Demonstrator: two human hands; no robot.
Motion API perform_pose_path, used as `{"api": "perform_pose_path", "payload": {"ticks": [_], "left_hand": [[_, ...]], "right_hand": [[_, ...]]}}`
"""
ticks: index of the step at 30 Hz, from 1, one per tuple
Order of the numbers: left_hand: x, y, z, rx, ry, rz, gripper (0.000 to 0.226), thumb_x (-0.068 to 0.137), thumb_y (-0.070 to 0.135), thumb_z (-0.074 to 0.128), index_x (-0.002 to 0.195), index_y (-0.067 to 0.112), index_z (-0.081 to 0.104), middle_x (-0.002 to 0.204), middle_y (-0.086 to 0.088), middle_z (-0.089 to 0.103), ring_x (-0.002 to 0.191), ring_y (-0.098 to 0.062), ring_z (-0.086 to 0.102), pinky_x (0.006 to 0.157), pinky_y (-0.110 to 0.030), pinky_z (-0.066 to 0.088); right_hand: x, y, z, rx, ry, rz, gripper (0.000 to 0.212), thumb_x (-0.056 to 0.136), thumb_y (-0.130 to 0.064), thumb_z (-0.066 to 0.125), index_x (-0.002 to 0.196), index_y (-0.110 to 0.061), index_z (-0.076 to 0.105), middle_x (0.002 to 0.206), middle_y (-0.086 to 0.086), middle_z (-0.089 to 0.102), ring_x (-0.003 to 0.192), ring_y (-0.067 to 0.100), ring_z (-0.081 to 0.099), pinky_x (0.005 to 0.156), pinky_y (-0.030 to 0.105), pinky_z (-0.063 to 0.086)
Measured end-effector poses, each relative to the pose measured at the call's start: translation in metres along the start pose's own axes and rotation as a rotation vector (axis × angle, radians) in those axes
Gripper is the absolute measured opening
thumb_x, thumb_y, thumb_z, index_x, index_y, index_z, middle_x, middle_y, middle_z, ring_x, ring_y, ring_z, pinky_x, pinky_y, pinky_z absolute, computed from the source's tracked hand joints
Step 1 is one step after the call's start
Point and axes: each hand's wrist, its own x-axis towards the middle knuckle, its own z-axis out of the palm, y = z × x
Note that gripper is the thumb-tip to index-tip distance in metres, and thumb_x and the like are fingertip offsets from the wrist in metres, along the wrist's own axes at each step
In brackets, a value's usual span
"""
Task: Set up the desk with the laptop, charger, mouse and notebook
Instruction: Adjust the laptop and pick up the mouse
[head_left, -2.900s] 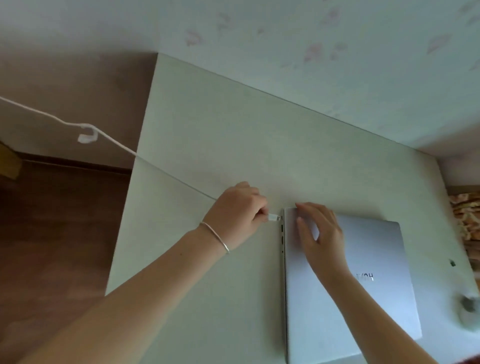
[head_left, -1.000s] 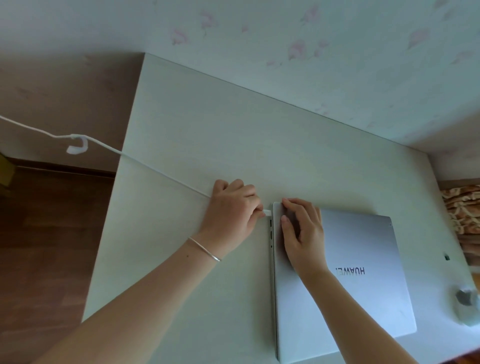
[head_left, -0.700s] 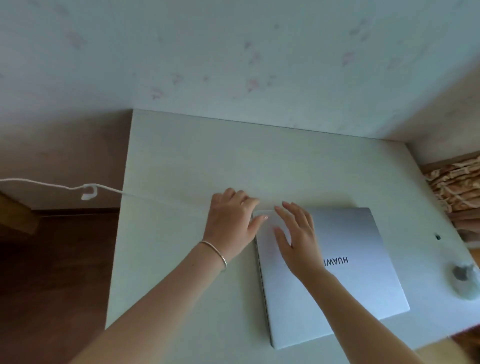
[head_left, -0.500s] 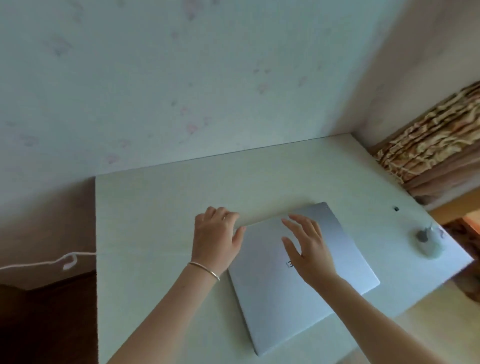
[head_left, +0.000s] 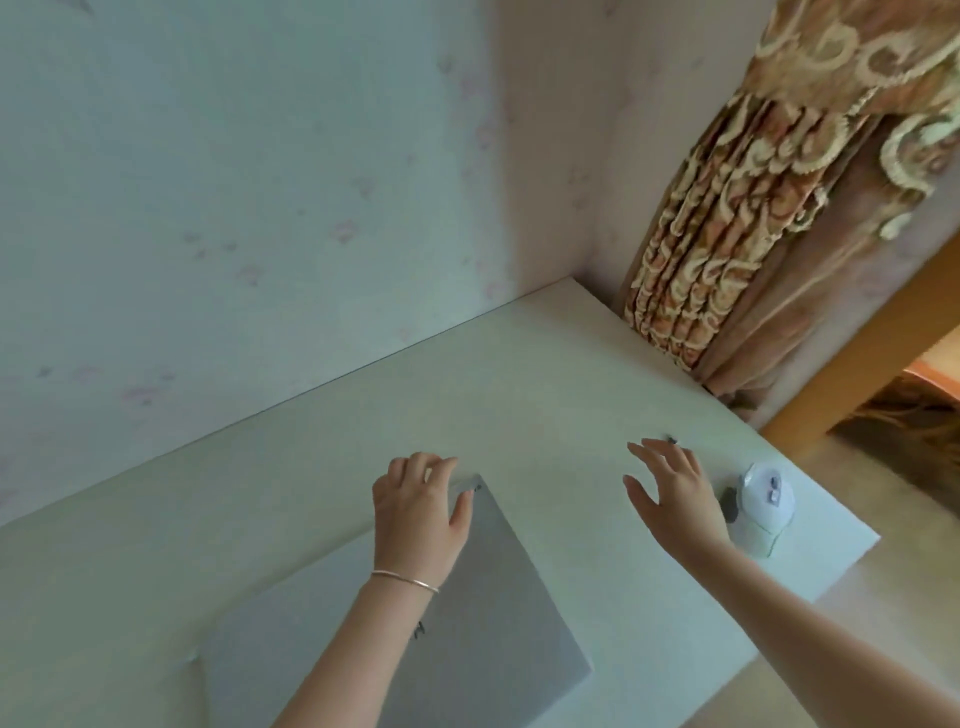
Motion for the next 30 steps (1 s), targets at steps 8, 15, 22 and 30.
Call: {"api": "perform_pose_path", "payload": {"ticks": [8,15,22,30], "left_hand": [[0.016,0.096,0.078,0.059,-0.208,-0.092,0.045,0.066,0.034,0.072,0.108,0.017,0.063,0.105,-0.007,0.062,0.096,-0.033,0.058,0.076,-0.044,0.049],[0.021,0.12,0.127,0.067,-0.325,-0.084,0.053,0.066,0.033,0.071,0.114,0.013,0.06,0.113,-0.013,0.059,0.105,-0.036,0.057,0.088,-0.047,0.047],[0.016,0.128,0.141,0.078,-0.282,-0.102,0.049,0.067,0.034,0.067,0.111,0.015,0.06,0.116,-0.013,0.058,0.106,-0.036,0.055,0.09,-0.046,0.046],[0.005,0.112,0.117,0.001,-0.065,-0.252,0.047,0.075,0.037,0.056,0.116,0.015,0.058,0.123,-0.012,0.055,0.115,-0.033,0.049,0.096,-0.04,0.04]], "right_hand": [[0.076,0.091,-0.016,0.003,-0.14,0.208,0.046,0.082,-0.022,0.065,0.124,-0.006,0.055,0.126,0.013,0.053,0.119,0.031,0.043,0.091,0.04,0.043],[0.096,0.109,-0.005,-0.044,-0.27,0.118,0.038,0.081,-0.018,0.061,0.12,-0.02,0.06,0.123,0.007,0.051,0.119,0.026,0.042,0.091,0.037,0.042],[0.105,0.119,-0.007,-0.094,-0.274,-0.052,0.015,0.081,-0.022,0.067,0.096,-0.025,0.068,0.113,0.004,0.057,0.109,0.026,0.047,0.086,0.039,0.043],[0.102,0.082,0.005,0.1,-0.247,-0.261,0.01,0.078,-0.024,0.069,0.086,-0.019,0.066,0.092,-0.001,0.06,0.091,0.023,0.055,0.076,0.032,0.037]]}}
